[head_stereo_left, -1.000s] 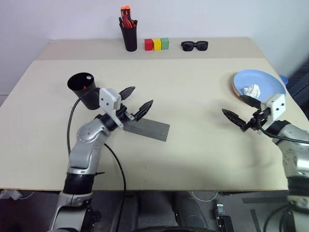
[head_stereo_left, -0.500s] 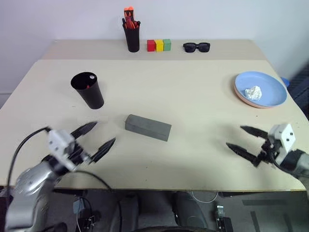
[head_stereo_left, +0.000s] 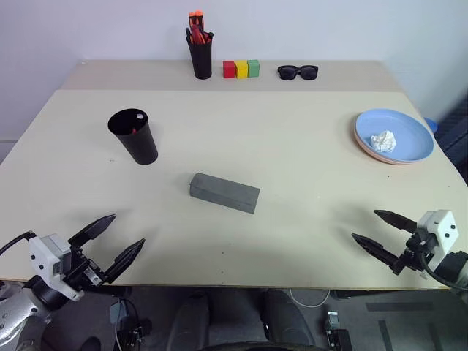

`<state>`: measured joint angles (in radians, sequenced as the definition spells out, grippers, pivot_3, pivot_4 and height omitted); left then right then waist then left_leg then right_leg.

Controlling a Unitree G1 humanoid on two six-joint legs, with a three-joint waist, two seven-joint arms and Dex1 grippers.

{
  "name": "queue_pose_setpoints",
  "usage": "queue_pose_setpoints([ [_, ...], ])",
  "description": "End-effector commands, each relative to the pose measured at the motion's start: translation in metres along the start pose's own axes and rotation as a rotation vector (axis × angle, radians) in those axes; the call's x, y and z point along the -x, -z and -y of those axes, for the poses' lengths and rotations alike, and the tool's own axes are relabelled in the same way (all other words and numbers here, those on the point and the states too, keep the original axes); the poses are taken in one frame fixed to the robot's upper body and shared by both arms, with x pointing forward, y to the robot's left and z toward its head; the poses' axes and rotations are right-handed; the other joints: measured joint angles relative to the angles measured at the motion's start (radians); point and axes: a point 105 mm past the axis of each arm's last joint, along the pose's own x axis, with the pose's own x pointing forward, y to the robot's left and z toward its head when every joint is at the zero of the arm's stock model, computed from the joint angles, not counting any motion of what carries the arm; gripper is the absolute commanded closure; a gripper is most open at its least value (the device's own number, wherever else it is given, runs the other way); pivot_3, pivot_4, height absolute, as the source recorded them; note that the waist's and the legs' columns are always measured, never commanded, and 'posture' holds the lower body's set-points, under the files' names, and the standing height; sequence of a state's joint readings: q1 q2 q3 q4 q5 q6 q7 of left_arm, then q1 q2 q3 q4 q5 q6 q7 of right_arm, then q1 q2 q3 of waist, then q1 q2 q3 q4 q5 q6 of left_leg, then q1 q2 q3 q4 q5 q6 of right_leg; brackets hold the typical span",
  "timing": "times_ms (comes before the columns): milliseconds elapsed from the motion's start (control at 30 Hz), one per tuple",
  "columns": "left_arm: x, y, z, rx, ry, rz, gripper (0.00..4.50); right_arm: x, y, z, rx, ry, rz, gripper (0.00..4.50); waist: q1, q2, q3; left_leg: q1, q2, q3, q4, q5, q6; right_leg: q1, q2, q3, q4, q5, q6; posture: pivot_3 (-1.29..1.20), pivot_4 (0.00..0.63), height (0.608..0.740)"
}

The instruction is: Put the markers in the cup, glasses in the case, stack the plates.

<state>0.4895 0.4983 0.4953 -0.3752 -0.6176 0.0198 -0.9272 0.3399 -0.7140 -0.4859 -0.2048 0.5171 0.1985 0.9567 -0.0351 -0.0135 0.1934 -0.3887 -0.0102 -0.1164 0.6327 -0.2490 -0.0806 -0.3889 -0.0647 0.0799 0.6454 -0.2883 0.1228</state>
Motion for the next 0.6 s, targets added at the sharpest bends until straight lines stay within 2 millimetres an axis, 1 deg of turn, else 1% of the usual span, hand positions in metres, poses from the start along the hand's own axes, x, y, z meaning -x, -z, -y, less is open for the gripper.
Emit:
queue_pose_setpoints([
  [33,-0.009,-0.011,0.002,-0.027,0.008,0.022,0.00,-0.003,-0.018,0.001,0.035,0.011,0.055,0.11,0.000,0.000,0.000,0.000,0.000,0.000,0.000,0.000,0.000,0.000,0.000,0.000,0.000,0.000,0.000,0.00,0.150,0.740],
  [167,-0.026,-0.020,0.010,-0.013,0.035,0.042,0.00,-0.009,-0.027,0.004,0.042,0.011,0.067,0.11,0.000,0.000,0.000,0.000,0.001,0.000,0.000,0.000,0.000,0.000,0.000,0.000,0.000,0.000,0.000,0.00,0.150,0.740],
  [267,-0.031,-0.025,0.018,0.001,0.050,0.040,0.00,-0.009,-0.032,0.007,0.044,0.011,0.068,0.11,-0.001,0.000,0.000,0.000,0.001,0.000,0.000,0.000,0.000,0.000,0.001,0.000,0.000,0.000,0.000,0.00,0.150,0.740],
  [433,-0.035,-0.037,0.022,0.006,0.057,0.042,0.00,-0.006,-0.029,0.007,0.044,-0.001,0.057,0.11,-0.001,0.000,0.000,0.000,0.001,0.000,-0.001,0.000,0.000,0.000,0.001,0.000,0.000,0.000,0.000,0.00,0.150,0.740],
  [600,-0.031,-0.038,0.016,0.006,0.051,0.015,0.00,-0.002,-0.027,0.004,0.037,0.004,0.057,0.11,-0.001,0.000,0.000,0.000,0.001,0.000,-0.001,0.000,0.000,0.000,0.001,0.000,0.000,0.000,0.000,0.00,0.150,0.740],
])
